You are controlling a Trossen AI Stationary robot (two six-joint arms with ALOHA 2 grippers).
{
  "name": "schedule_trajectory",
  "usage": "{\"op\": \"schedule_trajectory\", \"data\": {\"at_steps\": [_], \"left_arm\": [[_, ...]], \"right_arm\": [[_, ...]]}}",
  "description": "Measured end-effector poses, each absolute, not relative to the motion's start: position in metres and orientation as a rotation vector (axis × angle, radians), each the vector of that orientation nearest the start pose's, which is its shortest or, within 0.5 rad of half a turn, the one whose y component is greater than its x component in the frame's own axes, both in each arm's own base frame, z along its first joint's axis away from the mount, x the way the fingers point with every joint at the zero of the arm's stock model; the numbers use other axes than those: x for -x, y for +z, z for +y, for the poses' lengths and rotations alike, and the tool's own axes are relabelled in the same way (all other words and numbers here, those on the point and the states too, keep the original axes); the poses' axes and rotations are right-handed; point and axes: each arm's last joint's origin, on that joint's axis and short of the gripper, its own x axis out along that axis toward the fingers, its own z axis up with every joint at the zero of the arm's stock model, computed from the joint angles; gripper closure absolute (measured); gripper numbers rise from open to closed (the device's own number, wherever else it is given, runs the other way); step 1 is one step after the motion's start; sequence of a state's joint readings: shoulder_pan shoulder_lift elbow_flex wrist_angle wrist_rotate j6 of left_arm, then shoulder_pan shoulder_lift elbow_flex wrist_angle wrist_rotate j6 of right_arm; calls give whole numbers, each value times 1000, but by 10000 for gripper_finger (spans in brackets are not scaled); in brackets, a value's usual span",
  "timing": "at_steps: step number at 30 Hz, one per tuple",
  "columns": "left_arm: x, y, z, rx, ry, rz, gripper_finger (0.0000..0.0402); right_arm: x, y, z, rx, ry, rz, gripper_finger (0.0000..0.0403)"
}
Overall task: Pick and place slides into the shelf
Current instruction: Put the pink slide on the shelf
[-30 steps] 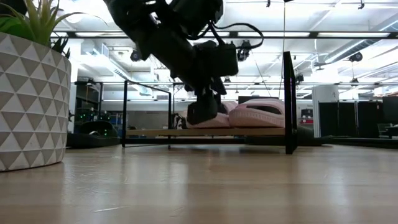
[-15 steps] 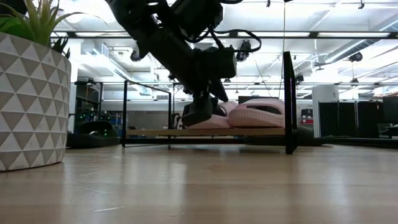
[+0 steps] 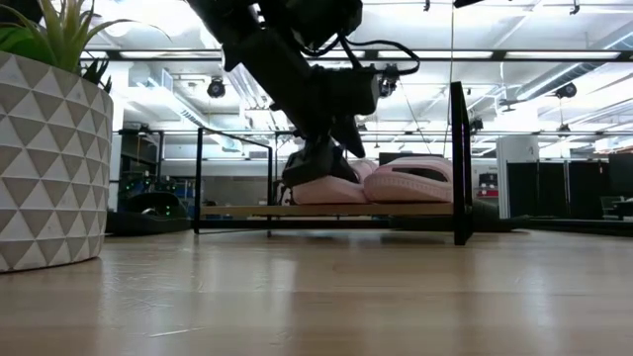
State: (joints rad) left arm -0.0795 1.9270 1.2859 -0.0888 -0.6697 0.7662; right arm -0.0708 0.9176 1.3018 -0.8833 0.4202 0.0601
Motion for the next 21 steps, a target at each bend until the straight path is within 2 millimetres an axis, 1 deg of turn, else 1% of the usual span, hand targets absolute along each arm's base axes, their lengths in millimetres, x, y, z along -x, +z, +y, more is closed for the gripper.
{"op": "schedule_trajectory", "data": {"at_steps": [4,10,13,21], "left_arm": [[-412,192,-16,-959,195,866,175],[-409,197,-16,-966,168,902,175],[-404,203,-16,-971,156,928,175],[-392,237,-18,-929,170,853,175]], "right_arm": [[-146,415,-22,30,-495,482,174],[-146,415,-22,30,-495,484,174],[-146,415,-22,31,-495,486,174],[-146,414,-22,31,-495,488,174]]}}
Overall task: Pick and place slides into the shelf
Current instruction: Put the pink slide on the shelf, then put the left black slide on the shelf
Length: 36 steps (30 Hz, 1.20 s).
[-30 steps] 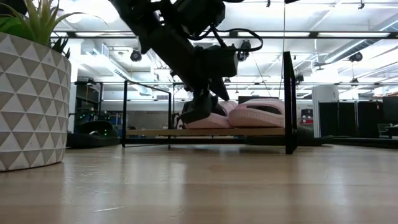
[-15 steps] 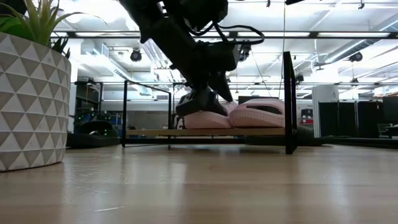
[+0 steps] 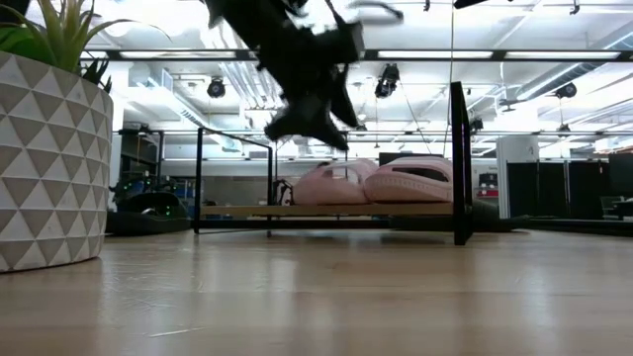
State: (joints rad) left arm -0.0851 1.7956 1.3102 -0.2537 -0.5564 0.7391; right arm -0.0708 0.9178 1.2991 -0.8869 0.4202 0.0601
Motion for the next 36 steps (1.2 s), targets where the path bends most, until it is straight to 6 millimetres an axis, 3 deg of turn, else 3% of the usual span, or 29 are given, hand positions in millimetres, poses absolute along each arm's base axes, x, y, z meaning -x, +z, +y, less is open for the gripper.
{"op": "schedule_trajectory", "data": {"at_steps": [10,23,32,36], "left_arm": [[-362,285,-23,-729,59,720,175],[-304,331,-13,-397,186,780,176],[-277,368,-7,-288,250,729,176],[-272,375,-7,-281,255,703,176]], "right_arm": [[-146,414,-22,21,-497,485,174],[-146,413,-22,-22,-508,477,174],[-152,396,-23,-16,-510,530,174],[-155,387,-23,2,-509,563,174]]}}
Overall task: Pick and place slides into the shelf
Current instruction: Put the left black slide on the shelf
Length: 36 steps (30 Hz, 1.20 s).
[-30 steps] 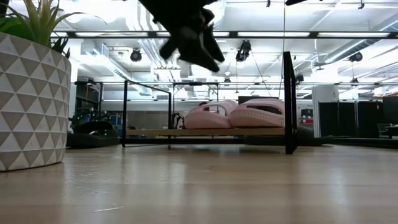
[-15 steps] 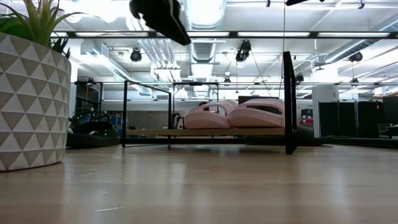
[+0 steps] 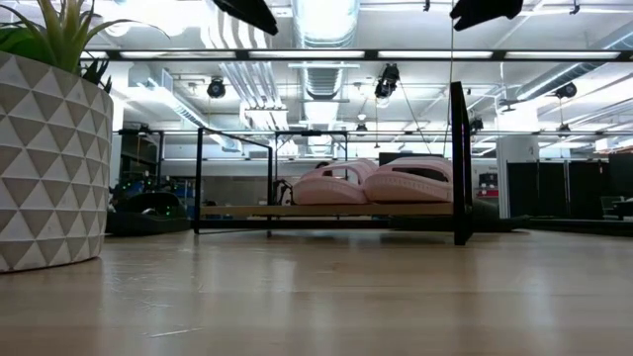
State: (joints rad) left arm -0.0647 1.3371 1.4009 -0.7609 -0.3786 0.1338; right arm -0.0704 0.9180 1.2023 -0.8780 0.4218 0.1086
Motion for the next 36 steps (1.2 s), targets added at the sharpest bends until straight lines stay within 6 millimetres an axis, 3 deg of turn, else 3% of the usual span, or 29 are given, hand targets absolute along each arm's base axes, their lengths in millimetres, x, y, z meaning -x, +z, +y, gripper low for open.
{"op": "schedule_trajectory", "data": {"at_steps": [9,13,19,30,36], "left_arm": [[-257,372,-2,-291,281,819,176],[-244,371,16,-200,438,913,186],[-225,363,43,-208,636,1087,209],[-195,353,73,-195,703,1385,213],[-194,337,82,-275,635,1472,213]], "right_arm": [[-155,376,-27,67,-657,591,174],[-158,370,-27,41,-665,588,175],[-166,353,-28,50,-662,595,175],[-168,330,-28,80,-657,668,175],[-168,327,-28,84,-656,674,175]]}}
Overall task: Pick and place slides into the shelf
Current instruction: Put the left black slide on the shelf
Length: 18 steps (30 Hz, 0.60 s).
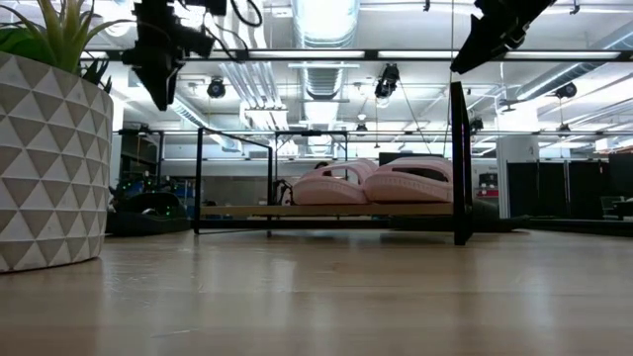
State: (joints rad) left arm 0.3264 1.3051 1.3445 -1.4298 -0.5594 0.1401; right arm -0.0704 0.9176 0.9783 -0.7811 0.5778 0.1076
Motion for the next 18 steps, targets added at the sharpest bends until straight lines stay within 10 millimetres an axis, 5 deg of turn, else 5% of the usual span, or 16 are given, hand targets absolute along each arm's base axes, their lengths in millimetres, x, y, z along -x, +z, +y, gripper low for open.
{"op": "schedule_trajectory", "data": {"at_steps": [6,18], "left_arm": [[-200,314,84,-274,641,1451,213],[-175,275,80,-408,684,1312,213]], "right_arm": [[-168,327,-28,96,-652,679,175],[-168,321,-28,114,-649,699,175]]}}
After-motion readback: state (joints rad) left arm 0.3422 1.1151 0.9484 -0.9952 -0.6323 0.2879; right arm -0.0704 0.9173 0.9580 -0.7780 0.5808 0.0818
